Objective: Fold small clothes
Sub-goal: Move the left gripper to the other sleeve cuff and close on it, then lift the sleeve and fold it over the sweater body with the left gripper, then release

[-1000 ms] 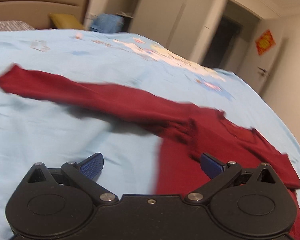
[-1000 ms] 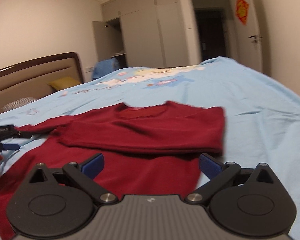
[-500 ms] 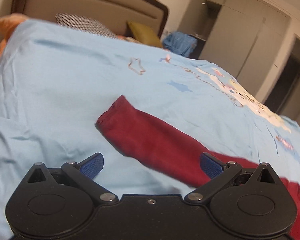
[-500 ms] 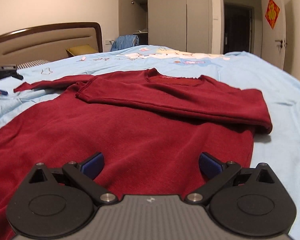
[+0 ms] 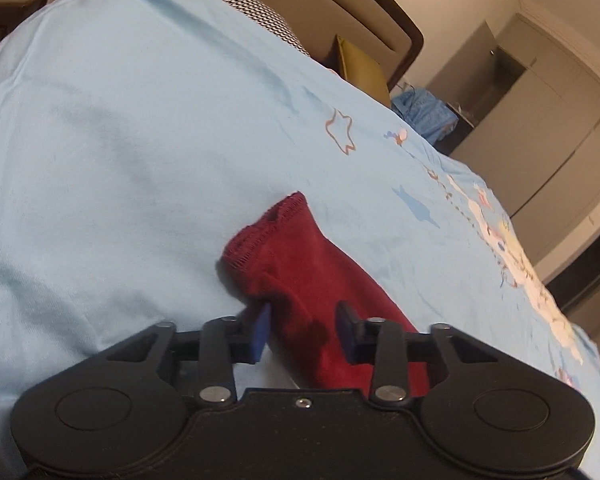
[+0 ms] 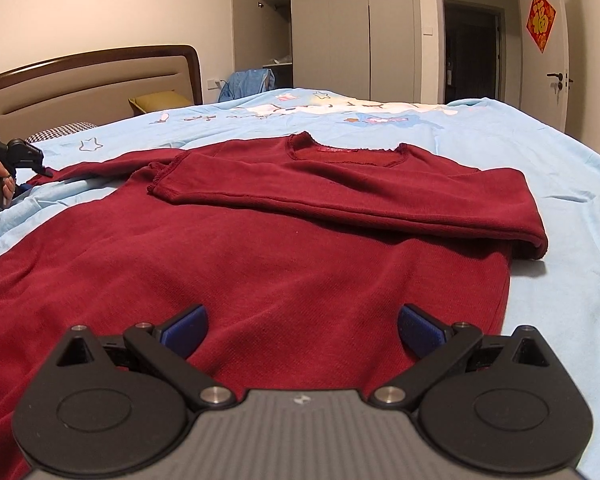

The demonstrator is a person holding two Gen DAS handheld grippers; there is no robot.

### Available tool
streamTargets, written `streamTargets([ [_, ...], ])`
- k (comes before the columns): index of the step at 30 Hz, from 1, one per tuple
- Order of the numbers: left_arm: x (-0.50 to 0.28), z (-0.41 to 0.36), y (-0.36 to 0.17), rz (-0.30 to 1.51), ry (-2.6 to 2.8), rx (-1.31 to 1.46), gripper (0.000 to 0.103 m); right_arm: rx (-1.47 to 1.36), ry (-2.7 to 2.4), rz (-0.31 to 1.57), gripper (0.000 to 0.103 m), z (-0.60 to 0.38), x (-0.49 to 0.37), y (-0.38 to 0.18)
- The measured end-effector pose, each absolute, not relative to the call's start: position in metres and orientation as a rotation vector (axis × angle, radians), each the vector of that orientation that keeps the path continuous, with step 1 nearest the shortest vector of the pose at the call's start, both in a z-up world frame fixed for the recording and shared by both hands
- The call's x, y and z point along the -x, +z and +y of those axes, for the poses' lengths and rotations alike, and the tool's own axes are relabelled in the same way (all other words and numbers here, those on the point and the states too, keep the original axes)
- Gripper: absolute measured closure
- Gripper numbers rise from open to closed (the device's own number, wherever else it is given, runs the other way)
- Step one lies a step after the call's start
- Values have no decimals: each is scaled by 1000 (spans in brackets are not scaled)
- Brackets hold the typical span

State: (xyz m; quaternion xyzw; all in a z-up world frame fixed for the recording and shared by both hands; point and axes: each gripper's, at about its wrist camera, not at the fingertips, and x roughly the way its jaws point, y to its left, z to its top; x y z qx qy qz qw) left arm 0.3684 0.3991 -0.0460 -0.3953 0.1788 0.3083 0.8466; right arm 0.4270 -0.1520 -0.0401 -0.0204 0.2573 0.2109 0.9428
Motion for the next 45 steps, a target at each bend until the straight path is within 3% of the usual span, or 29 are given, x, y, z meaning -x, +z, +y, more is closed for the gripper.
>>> streamTargets([
  [2,-365,404,-50,376,663,857,91,41,430,525,0,-152,-427,-40],
  [6,-356,403,-50,333,648,866,96,42,430,525,0,-152,-427,-40],
  [20,-328,372,-15,250,684,752,97,28,435,515,0,-154,-427,-41],
  [27,-340,344,35,179,623,620,97,5,443,503,0,-157,-425,-41],
  [38,-381,183,132,82,281,271,97,-267,530,437,0,-194,-426,-44],
  [45,-415,70,131,94,70,182,97,-369,539,394,0,-208,-423,-47],
])
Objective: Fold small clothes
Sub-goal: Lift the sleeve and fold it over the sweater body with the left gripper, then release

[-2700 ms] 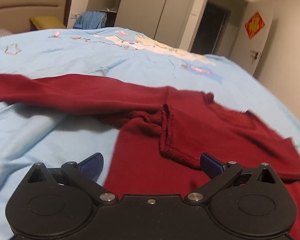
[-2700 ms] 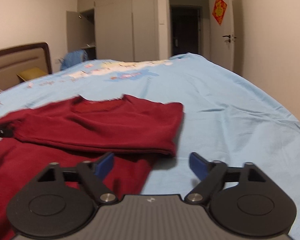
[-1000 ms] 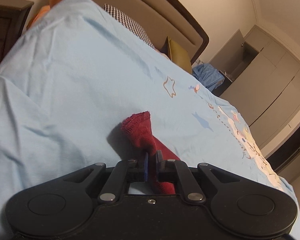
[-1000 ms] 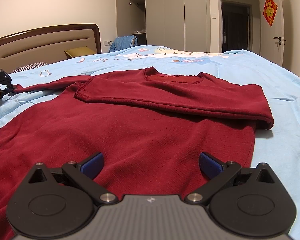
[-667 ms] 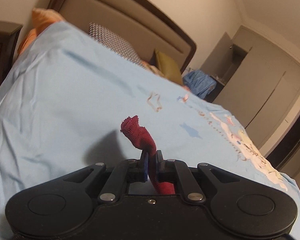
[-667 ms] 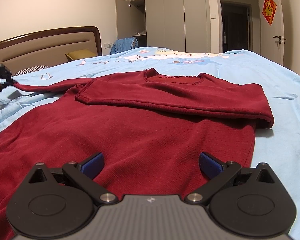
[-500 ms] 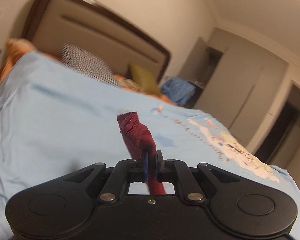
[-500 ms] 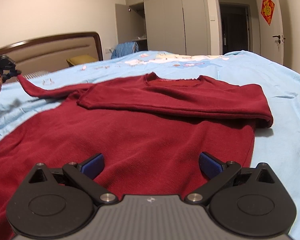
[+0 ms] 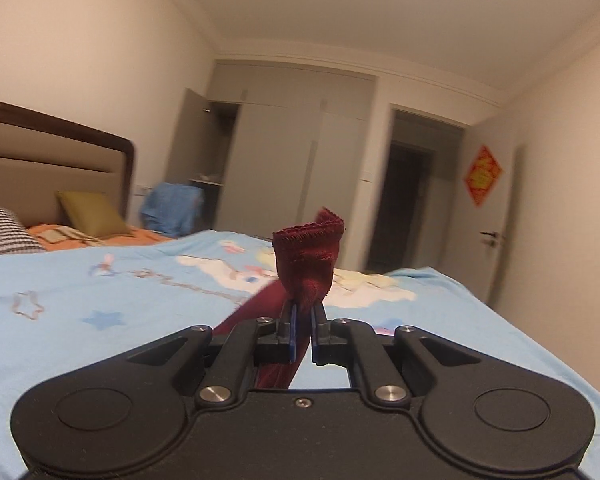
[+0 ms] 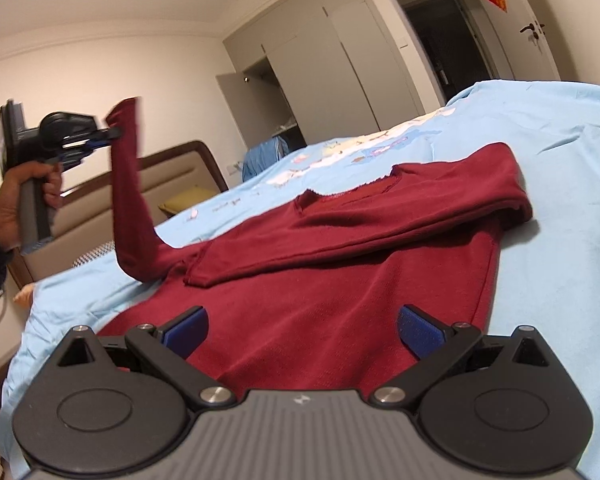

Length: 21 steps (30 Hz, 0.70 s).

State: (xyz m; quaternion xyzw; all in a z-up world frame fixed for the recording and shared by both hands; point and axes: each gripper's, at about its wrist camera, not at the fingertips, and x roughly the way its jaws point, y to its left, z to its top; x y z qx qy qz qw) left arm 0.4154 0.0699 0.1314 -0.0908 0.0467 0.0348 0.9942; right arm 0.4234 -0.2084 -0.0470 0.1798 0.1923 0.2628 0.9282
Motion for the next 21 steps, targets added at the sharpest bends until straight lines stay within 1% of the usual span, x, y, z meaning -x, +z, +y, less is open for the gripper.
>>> streamTargets([
  [4,-432,17,111,140,-43,171,97,-435,509,327,0,-220,-415,-49],
  [9,-453,-30,65,236,-137,153,97,-537,463,290,0,-236,-412,-53],
  [13,-460,-41,20,324,-165,149,97,-537,454,281,0,-237,-410,-53],
  [16,-461,-39,-2,385,-197,155,94,-547,455,276,0,-238,-409,-54],
  [18,-460,-37,-12,417,-214,148,85,-560,456,273,0,-240,-409,-56],
  [19,-459,-37,-14,425,-220,137,83,-565,458,273,0,-241,-410,-56],
  [21,-454,-36,-18,431,-232,104,66,-570,458,274,0,-242,-407,-57],
])
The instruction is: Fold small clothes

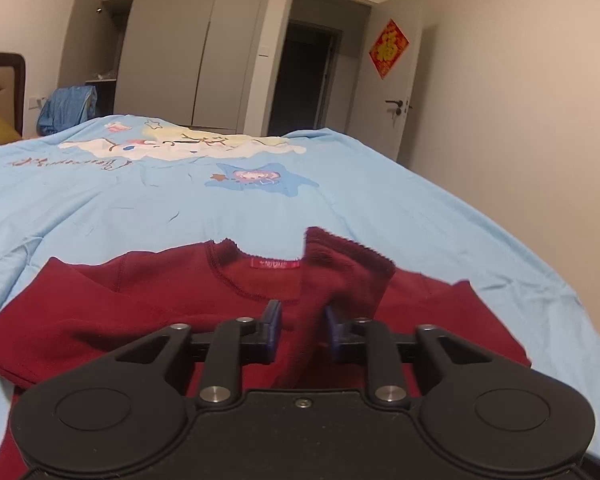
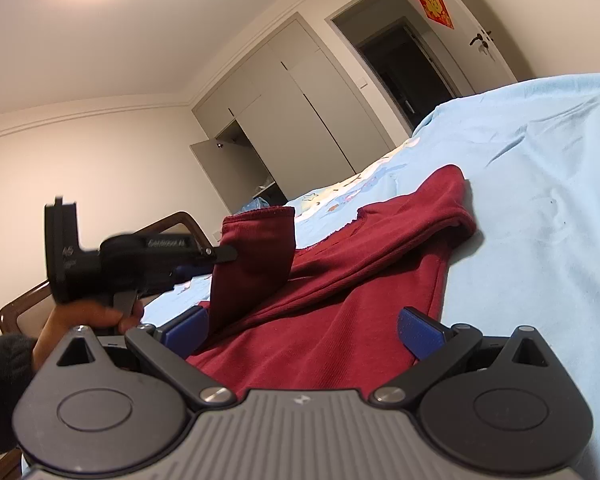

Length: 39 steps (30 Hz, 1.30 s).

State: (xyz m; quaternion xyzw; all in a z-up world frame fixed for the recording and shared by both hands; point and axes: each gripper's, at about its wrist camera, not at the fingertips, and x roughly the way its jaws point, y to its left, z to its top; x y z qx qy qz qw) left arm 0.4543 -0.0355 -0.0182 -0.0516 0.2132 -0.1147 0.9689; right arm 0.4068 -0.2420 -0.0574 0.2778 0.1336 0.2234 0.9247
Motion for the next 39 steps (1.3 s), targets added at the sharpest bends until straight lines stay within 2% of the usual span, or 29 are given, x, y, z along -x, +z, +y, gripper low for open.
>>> streamTargets([
  [1,-452,-34,-18,432,-239,86,61,-571,458,275,0,-242,-407,-58],
  [3,-445,-31,-16,430,-250,53,43,-571,458,276,0,-242,-407,-58],
  [6,-433,-23,-14,427,-258,12,30,-575,458,281,0,-242,-408,-58],
  [12,-401,5,-19,437,-178,-57,16,-577,456,290,0,-240,-411,-58],
  [25,-391,119,-48,567,237,-65,15,-520,423,353,0,-231,-419,-50],
  [30,-385,126,-61,540,217,-1,8,-370,384,407,0,-214,-427,-29],
  [35,-388,126,-65,526,203,14,7,-184,372,410,0,-193,-464,3],
  [36,-388,128,-65,525,196,27,7,-165,364,431,1,-189,-476,7],
  [39,-387,131,-67,523,183,52,6,-179,358,454,15,-179,-511,8],
])
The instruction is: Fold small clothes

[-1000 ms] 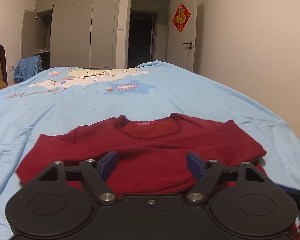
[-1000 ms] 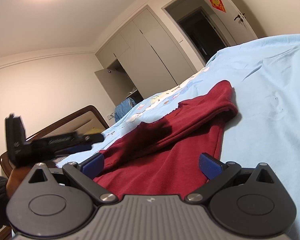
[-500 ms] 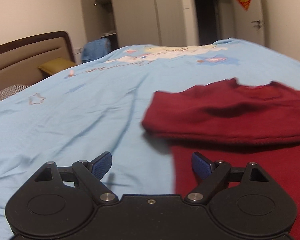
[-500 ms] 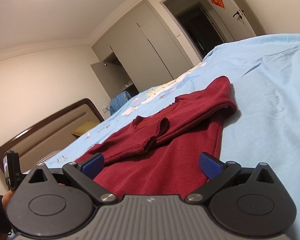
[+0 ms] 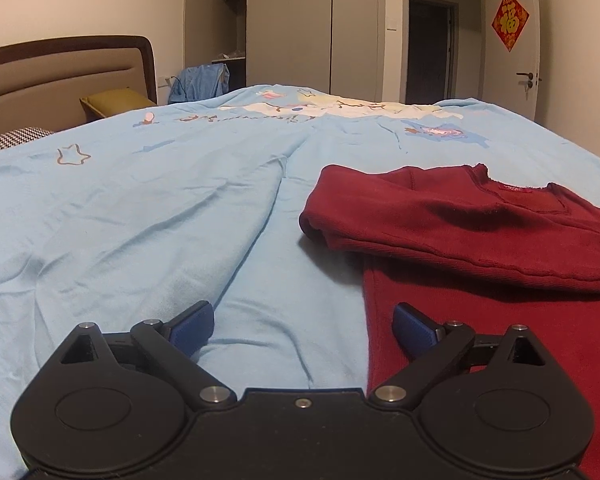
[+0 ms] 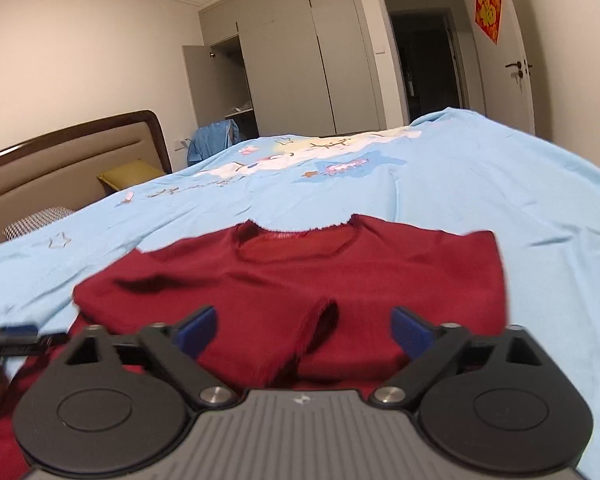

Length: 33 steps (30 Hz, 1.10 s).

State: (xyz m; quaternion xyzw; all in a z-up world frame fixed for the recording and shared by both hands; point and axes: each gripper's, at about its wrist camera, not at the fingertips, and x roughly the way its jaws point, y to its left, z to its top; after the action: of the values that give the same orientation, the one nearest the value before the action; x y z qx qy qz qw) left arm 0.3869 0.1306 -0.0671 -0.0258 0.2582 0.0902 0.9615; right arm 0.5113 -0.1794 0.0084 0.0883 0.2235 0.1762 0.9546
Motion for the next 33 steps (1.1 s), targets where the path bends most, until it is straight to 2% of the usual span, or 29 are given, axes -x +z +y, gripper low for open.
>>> streamTargets([
  [2,-386,131,-68,523,180,57,5,-207,338,498,24,-175,-530,5],
  [5,-387,130,-69,525,175,63,4,-199,302,541,46,-167,-544,-5],
  [6,-387,130,-69,525,174,65,4,-201,289,542,63,-167,-543,-11],
  [7,-387,130,-69,526,172,67,4,-204,287,534,76,-167,-542,-15],
  [8,-387,130,-70,526,172,69,4,-201,282,518,78,-166,-540,-17],
  [10,-387,131,-68,525,169,74,4,-223,285,465,90,-171,-535,-17],
  [15,-405,135,-57,520,125,56,11,-270,331,341,96,-183,-530,10],
  [18,-429,128,-57,564,118,-50,10,-248,358,309,96,-180,-534,28],
  [25,-453,116,-53,510,110,-202,12,-213,400,273,96,-173,-542,52],
  [27,-454,113,-50,469,100,-223,20,-192,410,258,96,-169,-542,59],
  [30,-452,107,-46,412,80,-273,48,-170,417,249,96,-165,-542,63],
  [32,-453,106,-45,402,70,-306,63,-164,415,252,96,-164,-543,63],
  [33,-453,107,-44,404,68,-310,68,-159,410,254,96,-165,-542,62],
])
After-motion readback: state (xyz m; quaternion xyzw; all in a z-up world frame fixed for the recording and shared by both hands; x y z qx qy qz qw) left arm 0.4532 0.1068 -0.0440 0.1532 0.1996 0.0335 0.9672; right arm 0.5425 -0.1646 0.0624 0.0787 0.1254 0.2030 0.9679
